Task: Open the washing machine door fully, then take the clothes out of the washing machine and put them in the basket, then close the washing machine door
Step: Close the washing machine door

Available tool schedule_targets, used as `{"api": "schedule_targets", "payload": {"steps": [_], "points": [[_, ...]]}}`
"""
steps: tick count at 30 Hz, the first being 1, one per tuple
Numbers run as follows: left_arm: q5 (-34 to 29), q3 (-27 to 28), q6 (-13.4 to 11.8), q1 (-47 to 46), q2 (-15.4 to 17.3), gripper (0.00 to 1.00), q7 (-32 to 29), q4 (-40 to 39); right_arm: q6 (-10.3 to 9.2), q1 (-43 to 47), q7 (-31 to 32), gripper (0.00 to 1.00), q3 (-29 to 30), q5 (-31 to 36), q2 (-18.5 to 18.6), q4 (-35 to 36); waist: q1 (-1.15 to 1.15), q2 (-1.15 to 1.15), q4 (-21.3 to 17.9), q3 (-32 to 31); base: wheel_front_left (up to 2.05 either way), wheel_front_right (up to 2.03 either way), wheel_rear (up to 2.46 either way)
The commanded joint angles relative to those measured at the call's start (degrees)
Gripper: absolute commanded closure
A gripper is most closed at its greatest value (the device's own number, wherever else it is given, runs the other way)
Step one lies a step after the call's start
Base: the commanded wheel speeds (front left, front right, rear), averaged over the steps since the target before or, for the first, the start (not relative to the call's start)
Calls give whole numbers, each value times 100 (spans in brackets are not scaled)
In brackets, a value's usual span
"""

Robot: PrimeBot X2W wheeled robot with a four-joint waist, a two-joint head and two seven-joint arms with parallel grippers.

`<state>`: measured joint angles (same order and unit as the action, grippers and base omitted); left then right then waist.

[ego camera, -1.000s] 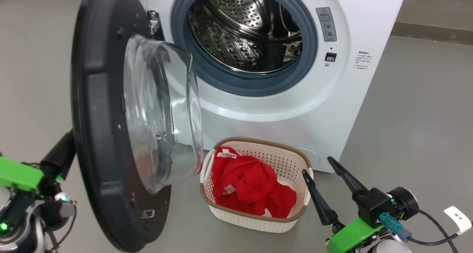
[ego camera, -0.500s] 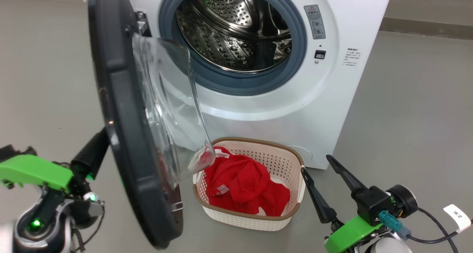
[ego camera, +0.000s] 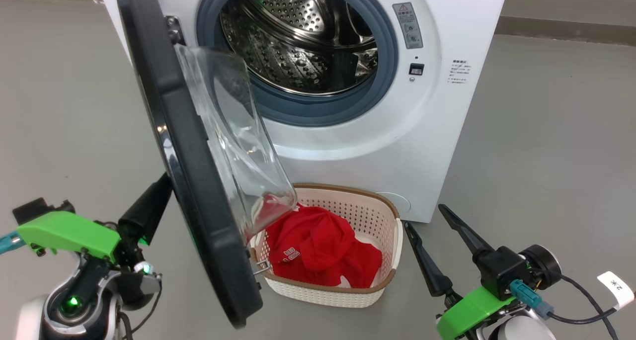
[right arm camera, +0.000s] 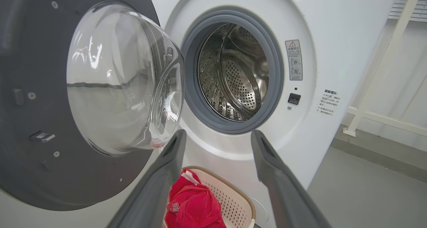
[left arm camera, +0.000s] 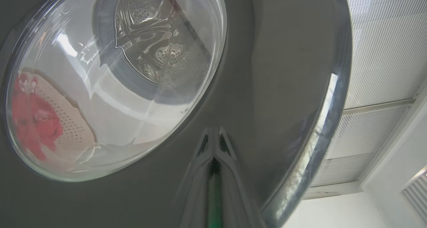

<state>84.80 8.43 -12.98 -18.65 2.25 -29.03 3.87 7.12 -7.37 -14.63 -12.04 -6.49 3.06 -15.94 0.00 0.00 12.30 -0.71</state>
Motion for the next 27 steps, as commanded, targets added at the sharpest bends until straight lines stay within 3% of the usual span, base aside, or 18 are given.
{"api": "schedule_targets", "payload": {"steps": [1, 8, 9, 10, 11, 16, 22, 27], "points": [[76, 86, 88, -52, 64, 100, 1, -173, 36, -215, -37, 0, -115, 2, -18, 131, 0, 0, 0, 6, 0, 0, 0], [57, 99, 111, -25, 107, 100, 109, -200, 36, -218, -37, 0, -112, -8, -18, 130, 0, 0, 18, 32, 0, 0, 0], [-3, 106, 125, -15, 147, 96, 147, -206, 36, -218, -37, 0, -114, -13, -18, 126, 0, 0, 18, 32, 0, 0, 0], [-92, 89, 160, 3, 211, 65, 173, -217, 36, -218, -37, 0, -117, -19, -18, 123, 0, 0, 18, 29, 0, 0, 0], [-158, 84, 195, 25, 256, 0, 201, -227, 36, -218, -37, 0, -120, -26, -18, 121, 0, 0, 17, 31, 0, 0, 0], [-952, -25, 527, 173, 663, 0, 638, -257, 36, -218, -37, 0, -122, -70, -18, 98, 0, 0, 23, 43, 0, 0, 0], [-2599, -413, 1006, 362, 1266, 0, 1691, -53, 36, -224, -37, 0, -117, -108, -18, 75, 0, 0, 30, 37, 0, 0, 0], [-3738, -801, 1309, 521, 1478, 0, 2667, 162, 36, -221, -37, 0, -117, -147, -18, 92, 0, 0, 19, 30, 0, 0, 0]]}}
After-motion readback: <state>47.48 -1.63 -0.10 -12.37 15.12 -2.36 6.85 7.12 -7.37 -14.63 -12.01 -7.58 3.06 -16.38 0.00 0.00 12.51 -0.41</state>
